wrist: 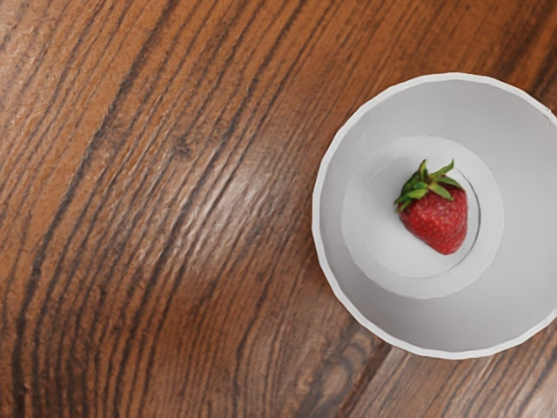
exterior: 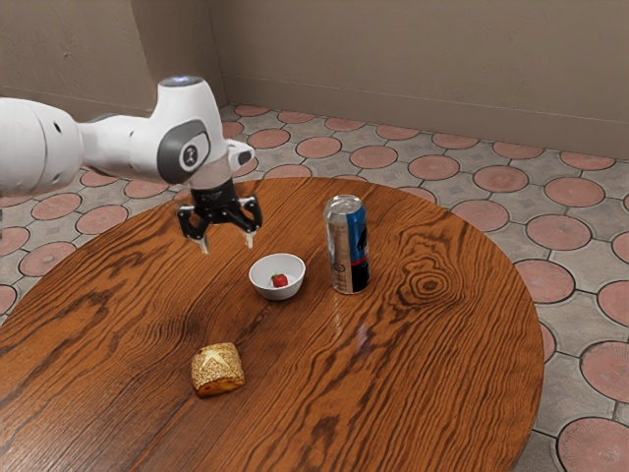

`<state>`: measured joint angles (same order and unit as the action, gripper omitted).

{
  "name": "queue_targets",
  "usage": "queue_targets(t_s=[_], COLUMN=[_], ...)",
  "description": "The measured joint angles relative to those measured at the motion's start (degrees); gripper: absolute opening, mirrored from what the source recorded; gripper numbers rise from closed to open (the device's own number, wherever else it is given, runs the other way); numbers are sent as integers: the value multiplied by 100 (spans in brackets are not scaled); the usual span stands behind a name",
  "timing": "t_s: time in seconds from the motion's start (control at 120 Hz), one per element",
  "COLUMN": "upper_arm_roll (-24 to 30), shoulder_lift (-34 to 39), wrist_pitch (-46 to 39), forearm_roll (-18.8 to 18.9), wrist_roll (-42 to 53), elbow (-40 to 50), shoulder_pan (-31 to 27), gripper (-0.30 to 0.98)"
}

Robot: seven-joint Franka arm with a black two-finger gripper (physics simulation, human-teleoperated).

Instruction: Take strawberry from the bowl

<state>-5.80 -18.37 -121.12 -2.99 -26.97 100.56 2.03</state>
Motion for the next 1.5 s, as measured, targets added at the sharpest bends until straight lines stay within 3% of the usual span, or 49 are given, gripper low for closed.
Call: queue_targets(t_s=[0.267, 0.45, 0.725, 1.5], upper_arm_roll=[8, 38, 34, 27], shoulder_lift=[-306, -923, -1086, -1768], wrist_pitch=[-387, -511, -579, -601], forearm_roll=[-13, -67, -163, -156], wrist_roll=[-749, -1146, -1649, -2311], elbow=[-167, -748, -749, -1376], shoulder_pan=[183, 196, 235, 328], gripper=[56, 50, 39, 36])
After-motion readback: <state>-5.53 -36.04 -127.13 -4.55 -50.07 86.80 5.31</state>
